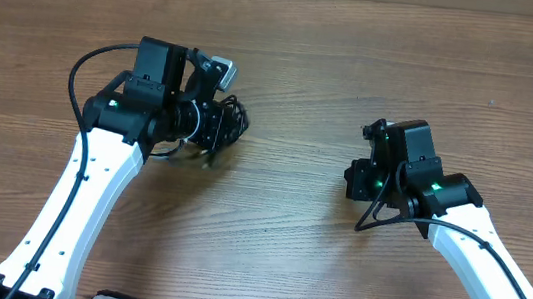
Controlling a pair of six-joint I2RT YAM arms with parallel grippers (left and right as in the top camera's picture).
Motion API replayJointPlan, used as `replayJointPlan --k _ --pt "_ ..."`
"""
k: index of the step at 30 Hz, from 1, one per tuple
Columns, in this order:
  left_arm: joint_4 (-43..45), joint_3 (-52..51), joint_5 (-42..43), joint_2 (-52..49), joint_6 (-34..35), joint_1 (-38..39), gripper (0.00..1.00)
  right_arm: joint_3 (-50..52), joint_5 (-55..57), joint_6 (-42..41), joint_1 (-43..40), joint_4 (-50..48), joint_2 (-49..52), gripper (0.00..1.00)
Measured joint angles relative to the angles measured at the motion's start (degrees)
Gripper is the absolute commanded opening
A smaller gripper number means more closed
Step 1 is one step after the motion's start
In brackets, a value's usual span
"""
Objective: Untangle cables
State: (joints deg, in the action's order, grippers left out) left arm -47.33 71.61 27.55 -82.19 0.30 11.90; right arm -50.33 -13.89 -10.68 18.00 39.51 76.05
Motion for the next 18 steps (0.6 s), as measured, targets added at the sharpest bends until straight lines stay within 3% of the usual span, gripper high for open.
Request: replayJointPlan --k 8,11,12,14,15,16,18 --pt "0.39 0.0 16.13 0.0 -3.52 0.02 0.04 0.0 -4.09 1.7 0.0 -0.5 0.0 0.04" --pt "-1.11 0.0 15.98 0.0 -4.42 0.11 0.05 0.0 -4.31 1.73 0.0 -0.5 0.0 0.04" --pt "-1.68 0.0 14.29 0.0 -4.72 0.11 0.22 0.0 -4.33 1.75 0.0 -0.55 0.0 0.04" --pt "-2.47 0.0 9.97 -0.15 -5.16 0.24 0.76 0.0 -4.35 1.79 -0.02 -0.85 0.0 0.04" --pt "-2.64 0.0 8.09 -0.26 -4.94 0.24 0.91 0.0 -4.35 1.77 -0.02 -0.94 0.0 0.04" --pt "-2.93 0.0 5.92 -0.66 -4.9 0.26 0.99 0.0 -4.37 1.75 -0.02 -0.94 0.0 0.04" --pt "-3.41 -0.04 3.06 -1.73 -4.79 0.28 1.0 0.0 -4.35 1.75 -0.02 -0.92 0.0 0.04"
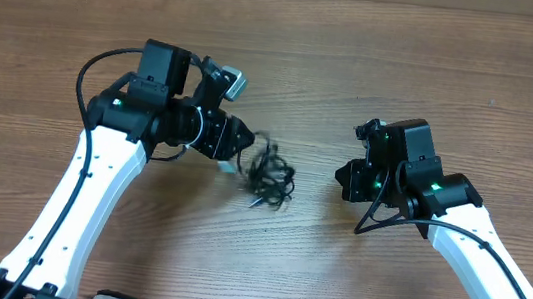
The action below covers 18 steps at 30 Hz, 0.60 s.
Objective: Untangle cables
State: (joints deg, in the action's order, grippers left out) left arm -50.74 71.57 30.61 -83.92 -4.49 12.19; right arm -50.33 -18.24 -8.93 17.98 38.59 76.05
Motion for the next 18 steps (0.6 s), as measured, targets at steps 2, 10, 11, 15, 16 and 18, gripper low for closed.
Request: replayJointPlan --k 2,10,11,15,16,18 --pt "-0.11 -0.2 -1.97 -1.79 0.2 -0.02 1.0 0.0 -0.02 0.0 0.02 -0.02 0.0 0.04" --pt "1.4 -0.83 -4.81 -8.61 0.04 0.17 0.85 0.0 0.0 0.0 0.02 0.02 0.0 0.04" --pt "1.29 -0.83 -4.7 -9.07 -0.39 0.26 0.82 0.0 -0.04 0.02 0.02 0.0 0.0 0.04" --pt "0.76 -0.83 -2.67 -9.38 -2.58 1.03 0.82 0.0 -0.02 0.0 0.02 0.0 0.0 0.04" --pt "0.55 -0.83 -1.7 -9.38 -3.17 1.27 0.82 0.0 0.0 0.02 0.0 0.02 0.0 0.04" --pt "0.07 -0.83 0.72 -9.38 -4.39 1.36 0.82 0.0 -0.04 -0.02 0.02 0.0 0.0 0.04"
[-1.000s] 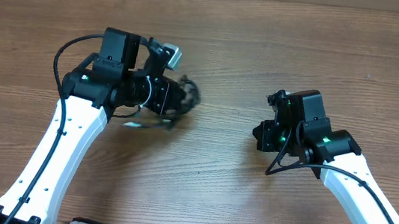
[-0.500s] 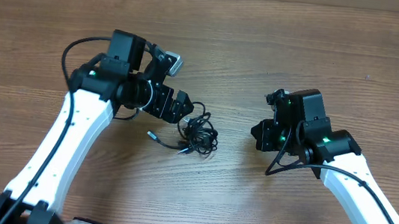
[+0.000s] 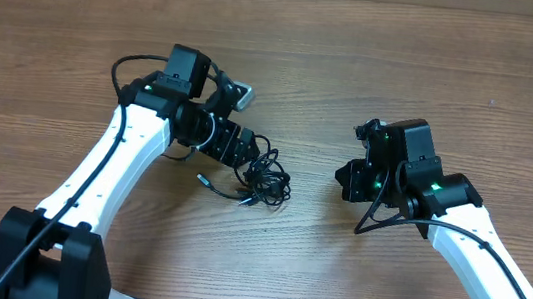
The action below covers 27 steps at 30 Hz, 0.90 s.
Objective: Untangle cables
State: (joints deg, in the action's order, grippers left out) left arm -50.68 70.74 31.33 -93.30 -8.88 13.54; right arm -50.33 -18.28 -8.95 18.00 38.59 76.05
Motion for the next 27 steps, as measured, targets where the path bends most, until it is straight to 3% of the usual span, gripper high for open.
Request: replayJointPlan --k 6,13,24,27 --pt "-1.05 0.0 5.25 0.28 -4.63 0.0 0.88 0.0 0.02 0.04 0.0 -0.02 0.0 0.04" --pt "-1.68 0.0 2.89 0.39 -8.09 2.29 0.86 0.0 0.04 0.04 0.0 -0.44 0.0 0.04" --pt "-1.6 0.0 -2.12 -3.06 -9.35 9.31 0.57 0.0 0.02 0.07 0.0 -0.42 0.0 0.04" --pt "-0.81 -0.02 -2.89 -3.1 -9.29 9.64 0.56 0.0 0.04 0.04 -0.02 -0.44 0.0 0.04"
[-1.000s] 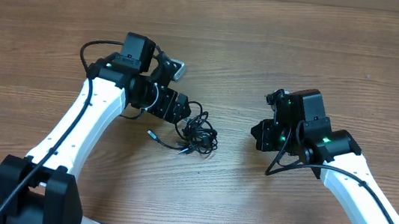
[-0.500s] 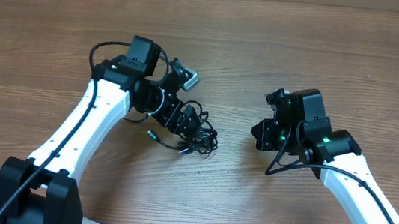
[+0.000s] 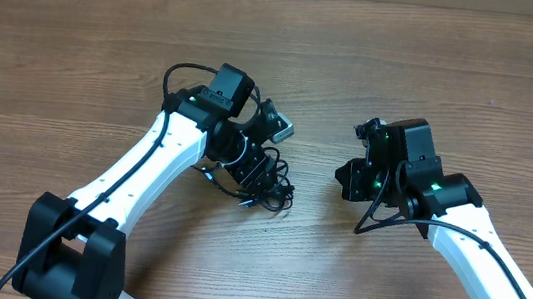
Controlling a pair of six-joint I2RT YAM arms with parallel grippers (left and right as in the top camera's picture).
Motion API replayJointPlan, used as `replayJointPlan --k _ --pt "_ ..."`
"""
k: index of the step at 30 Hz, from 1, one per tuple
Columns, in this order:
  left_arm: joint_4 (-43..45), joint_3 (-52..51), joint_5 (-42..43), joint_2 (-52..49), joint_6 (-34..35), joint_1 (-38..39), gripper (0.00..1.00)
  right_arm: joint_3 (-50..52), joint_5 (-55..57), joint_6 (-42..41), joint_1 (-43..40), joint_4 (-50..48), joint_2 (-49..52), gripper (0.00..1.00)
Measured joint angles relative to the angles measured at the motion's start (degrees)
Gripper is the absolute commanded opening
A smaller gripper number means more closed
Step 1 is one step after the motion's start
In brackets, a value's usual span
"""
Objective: Untangle cables
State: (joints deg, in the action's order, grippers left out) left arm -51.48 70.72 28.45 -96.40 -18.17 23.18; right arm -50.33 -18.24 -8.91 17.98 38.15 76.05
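A tangle of thin black cables (image 3: 273,197) lies on the wooden table (image 3: 436,78) left of centre, with a loose end and plug (image 3: 210,172) trailing to its left. My left gripper (image 3: 259,174) points down onto the upper left of the tangle. Its fingertips are hidden among the cables, so I cannot tell whether it grips them. To the right, apart from the cables, my right gripper (image 3: 349,179) hovers with nothing visibly in it. Its fingers are too dark to read.
Both white arms reach in from the near edge, the left arm (image 3: 132,185) slanting across the near left. The left wrist camera (image 3: 279,126) sticks out above the tangle. A cardboard-coloured strip runs along the far edge.
My left arm has swung to the right, and its gripper now stands over the tangle instead of at its left side. The tangle has barely shifted. The right arm is still.
At first the tangle was at my left gripper, far to the left. Then it showed blurred to the right of that gripper, and afterwards lay near the table's middle with a plug trailing left. Now the left gripper is down on it.
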Motion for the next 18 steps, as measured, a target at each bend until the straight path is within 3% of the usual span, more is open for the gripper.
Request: replayJointPlan --k 10,18 --pt "3.08 0.0 -0.46 0.0 2.08 0.11 0.61 0.0 -0.02 0.0 0.02 0.04 0.0 0.04" --pt "3.5 0.0 -0.46 0.0 3.26 0.11 0.42 0.0 -0.02 0.02 0.02 0.02 0.0 0.04"
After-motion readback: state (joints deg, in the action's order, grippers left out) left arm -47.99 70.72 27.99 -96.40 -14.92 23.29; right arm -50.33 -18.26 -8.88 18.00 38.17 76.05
